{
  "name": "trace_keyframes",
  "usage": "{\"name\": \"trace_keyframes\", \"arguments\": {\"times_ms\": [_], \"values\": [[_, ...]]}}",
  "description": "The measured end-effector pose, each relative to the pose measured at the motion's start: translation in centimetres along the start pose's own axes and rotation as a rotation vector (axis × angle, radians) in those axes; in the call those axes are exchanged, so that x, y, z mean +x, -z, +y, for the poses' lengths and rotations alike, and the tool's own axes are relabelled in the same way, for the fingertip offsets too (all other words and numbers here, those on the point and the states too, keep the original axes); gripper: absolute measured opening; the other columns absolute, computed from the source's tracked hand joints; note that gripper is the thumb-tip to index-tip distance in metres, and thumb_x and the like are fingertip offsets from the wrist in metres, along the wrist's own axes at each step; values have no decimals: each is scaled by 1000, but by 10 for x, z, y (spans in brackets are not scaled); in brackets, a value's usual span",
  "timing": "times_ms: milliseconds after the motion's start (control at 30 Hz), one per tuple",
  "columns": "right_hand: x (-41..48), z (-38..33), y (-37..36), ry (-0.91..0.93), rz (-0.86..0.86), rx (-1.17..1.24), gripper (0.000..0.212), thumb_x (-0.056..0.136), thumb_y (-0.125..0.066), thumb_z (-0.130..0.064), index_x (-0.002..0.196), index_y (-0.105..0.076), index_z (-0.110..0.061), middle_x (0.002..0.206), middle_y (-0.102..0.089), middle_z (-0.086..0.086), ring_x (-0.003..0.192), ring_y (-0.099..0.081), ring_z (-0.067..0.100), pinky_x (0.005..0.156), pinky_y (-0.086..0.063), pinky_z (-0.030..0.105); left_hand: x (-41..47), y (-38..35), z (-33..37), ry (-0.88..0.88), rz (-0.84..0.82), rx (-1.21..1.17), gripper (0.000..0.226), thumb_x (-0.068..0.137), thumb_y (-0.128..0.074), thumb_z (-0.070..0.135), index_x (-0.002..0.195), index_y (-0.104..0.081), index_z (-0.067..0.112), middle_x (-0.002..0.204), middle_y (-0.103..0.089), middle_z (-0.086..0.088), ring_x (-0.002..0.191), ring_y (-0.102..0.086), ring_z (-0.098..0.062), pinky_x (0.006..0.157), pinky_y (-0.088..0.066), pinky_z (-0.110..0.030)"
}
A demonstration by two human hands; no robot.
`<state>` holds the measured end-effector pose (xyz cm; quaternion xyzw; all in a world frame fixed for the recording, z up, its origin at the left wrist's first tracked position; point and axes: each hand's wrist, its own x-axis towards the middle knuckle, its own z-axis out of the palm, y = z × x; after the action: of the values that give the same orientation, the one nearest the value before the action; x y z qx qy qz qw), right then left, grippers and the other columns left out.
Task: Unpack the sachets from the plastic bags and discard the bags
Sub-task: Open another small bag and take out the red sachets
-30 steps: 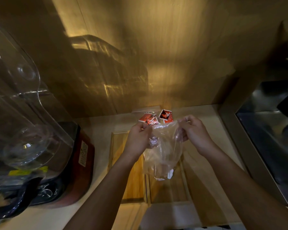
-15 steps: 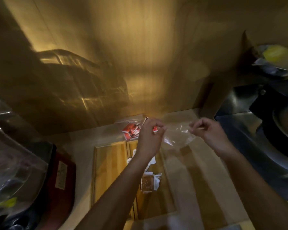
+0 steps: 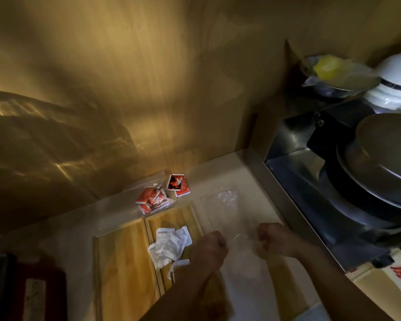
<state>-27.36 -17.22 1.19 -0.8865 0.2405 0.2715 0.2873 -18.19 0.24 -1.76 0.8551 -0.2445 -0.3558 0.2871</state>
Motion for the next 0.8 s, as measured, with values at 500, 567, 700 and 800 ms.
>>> {"name": "trace_keyframes", "arguments": {"times_ms": [500, 567, 700, 800], "values": [[98, -142, 39, 311, 105, 320, 21, 80, -61, -10, 68, -51, -25, 71, -55, 0, 76, -54, 22, 65, -39, 28, 21, 136, -34, 96, 427, -324, 10, 80, -55, 16, 74, -64, 15, 78, -67, -10, 81, -64, -30, 77, -50, -40], [118, -166, 31, 345, 119, 311, 17, 78, -56, -12, 68, -51, -26, 74, -61, 7, 79, -60, 32, 68, -44, 35, 26, 152, -51, 188, 596, -266, 15, 87, -56, 21, 94, -65, 11, 97, -71, -15, 94, -65, -33, 78, -49, -38], [147, -206, 21, 391, 242, 105, 15, 85, -50, -15, 95, -60, -19, 107, -66, 16, 101, -60, 33, 79, -43, 33, 36, 175, -77, 241, 725, 31, 36, 90, -53, 27, 122, -53, 10, 126, -56, -15, 115, -53, -34, 90, -44, -39], [167, -217, 13, 397, 310, -74, 38, 88, -47, -18, 126, -48, -14, 128, -56, 11, 117, -53, 30, 94, -43, 36, 49, 181, -91, 220, 691, 300, 44, 86, -56, 21, 127, -49, 9, 126, -55, -17, 112, -53, -35, 90, -43, -41]]}}
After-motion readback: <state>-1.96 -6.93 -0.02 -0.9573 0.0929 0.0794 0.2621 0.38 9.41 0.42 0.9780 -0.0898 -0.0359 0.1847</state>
